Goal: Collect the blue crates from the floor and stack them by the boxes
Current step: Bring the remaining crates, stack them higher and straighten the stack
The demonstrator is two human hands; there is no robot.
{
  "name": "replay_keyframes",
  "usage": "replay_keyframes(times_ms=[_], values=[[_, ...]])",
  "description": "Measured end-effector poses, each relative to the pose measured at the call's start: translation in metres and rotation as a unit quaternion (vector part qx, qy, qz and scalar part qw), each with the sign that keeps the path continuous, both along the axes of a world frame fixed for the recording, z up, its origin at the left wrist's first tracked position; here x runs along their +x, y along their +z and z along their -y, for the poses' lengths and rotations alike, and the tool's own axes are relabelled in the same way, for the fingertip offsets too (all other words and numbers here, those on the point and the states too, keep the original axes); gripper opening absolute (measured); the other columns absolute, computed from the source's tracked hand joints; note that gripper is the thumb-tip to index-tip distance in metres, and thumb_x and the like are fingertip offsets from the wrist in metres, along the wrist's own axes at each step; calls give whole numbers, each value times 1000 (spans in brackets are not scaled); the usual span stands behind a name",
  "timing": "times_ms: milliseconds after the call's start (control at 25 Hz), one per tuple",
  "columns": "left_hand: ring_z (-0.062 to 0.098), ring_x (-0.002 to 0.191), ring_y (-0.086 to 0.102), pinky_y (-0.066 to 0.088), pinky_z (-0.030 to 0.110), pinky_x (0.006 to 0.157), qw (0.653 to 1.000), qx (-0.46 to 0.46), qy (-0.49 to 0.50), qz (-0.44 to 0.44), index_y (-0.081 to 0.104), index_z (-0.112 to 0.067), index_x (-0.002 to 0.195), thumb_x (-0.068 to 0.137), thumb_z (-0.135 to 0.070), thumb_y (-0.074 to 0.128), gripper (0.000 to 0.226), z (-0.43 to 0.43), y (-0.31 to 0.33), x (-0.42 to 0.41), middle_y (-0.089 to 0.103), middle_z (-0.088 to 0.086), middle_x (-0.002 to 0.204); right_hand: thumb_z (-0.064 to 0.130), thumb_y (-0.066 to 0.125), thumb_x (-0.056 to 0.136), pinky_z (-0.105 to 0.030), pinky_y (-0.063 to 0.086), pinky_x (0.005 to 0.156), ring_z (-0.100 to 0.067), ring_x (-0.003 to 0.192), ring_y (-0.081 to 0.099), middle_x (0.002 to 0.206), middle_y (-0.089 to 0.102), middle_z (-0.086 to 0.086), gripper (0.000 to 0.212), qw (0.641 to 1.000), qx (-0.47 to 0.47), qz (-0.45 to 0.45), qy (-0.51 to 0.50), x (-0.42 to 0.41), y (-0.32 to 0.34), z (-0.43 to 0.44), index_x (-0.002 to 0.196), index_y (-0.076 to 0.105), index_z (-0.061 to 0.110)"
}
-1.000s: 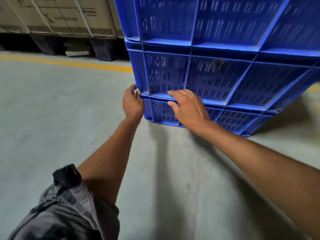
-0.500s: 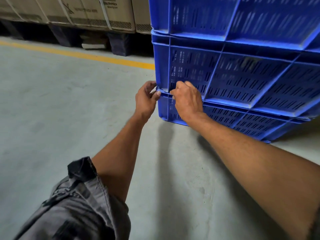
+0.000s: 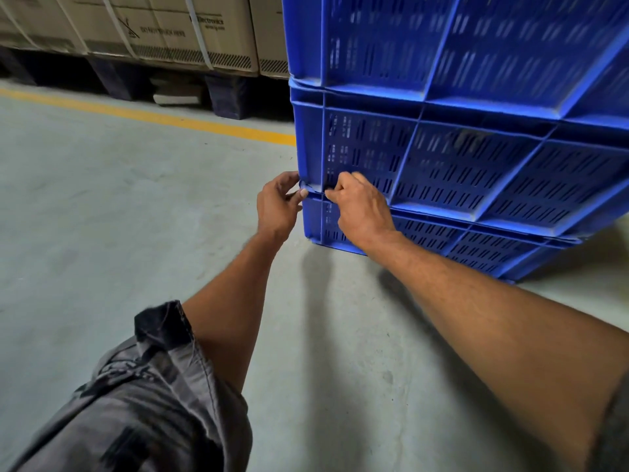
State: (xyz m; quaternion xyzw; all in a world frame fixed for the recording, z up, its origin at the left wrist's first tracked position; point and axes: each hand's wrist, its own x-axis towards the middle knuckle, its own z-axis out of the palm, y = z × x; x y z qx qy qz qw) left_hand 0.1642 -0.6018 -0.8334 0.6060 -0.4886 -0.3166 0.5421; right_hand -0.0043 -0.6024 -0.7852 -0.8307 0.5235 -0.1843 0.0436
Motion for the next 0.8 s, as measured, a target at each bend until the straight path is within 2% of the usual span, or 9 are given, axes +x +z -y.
replay_keyframes(times_ms=[80,160,240,360,440,520,600,680,800], values=[[12,103,71,60,40,85,997,13,19,80,64,-20,126,94,-23,68,33,-14,16,-7,71,-11,117,2,62,88,-40,52,78,-26,97,58,102,59,-3,31,997,7,-61,49,-8,20,-3,116,67,15],[8,109,65,54,30,86,980,-32,92,173,51,-28,138,98,-38,61,42,-32,38,-18,60,-14,132,-9,62,77,-43,52,78,-29,97,59,100,65,-5,39,982,-142,-76,98,-22,40,-13,110,71,10],[12,112,60,53,31,85,955,-131,165,210,46,-27,139,102,-35,54,40,-35,67,-29,49,-8,137,-11,58,80,-39,47,79,-29,99,58,105,67,-5,37,944,-318,-31,83,-37,62,-19,109,70,9],[14,109,59,54,36,87,945,-209,139,210,47,-26,142,105,-29,47,37,-19,120,-36,48,-2,134,0,58,93,-39,42,91,-27,109,54,124,64,-3,36,900,-435,-16,14,-45,106,-8,127,65,12],[10,97,60,55,38,79,949,-201,150,190,51,-29,139,105,-25,46,35,-10,138,-38,50,-2,128,6,63,95,-38,41,89,-26,101,57,115,66,-1,28,900,-436,-18,-11,-46,122,9,121,68,13],[8,95,62,57,40,74,949,-199,142,196,48,-32,142,104,-23,50,39,-11,137,-39,47,-5,134,6,68,94,-35,41,80,-24,86,57,94,65,-2,18,903,-428,-27,-13,-44,120,17,109,72,13],[5,104,62,59,31,74,951,-204,114,200,38,-32,149,102,-27,55,51,-16,130,-39,41,-11,148,7,68,94,-35,41,73,-23,78,56,87,64,-1,16,902,-431,-22,-16,-42,111,17,108,73,13],[-2,111,59,54,18,77,955,-196,114,193,28,-30,155,100,-32,58,62,-16,132,-36,42,-17,149,14,69,95,-34,40,68,-21,76,56,83,64,1,12,906,-423,-3,-19,-40,112,18,106,75,16],[-4,103,60,54,18,79,968,-170,109,149,29,-27,154,100,-34,58,62,-10,139,-30,50,-16,139,11,67,95,-34,37,64,-21,72,54,79,62,1,11,906,-422,-14,-25,-40,118,19,100,76,16]])
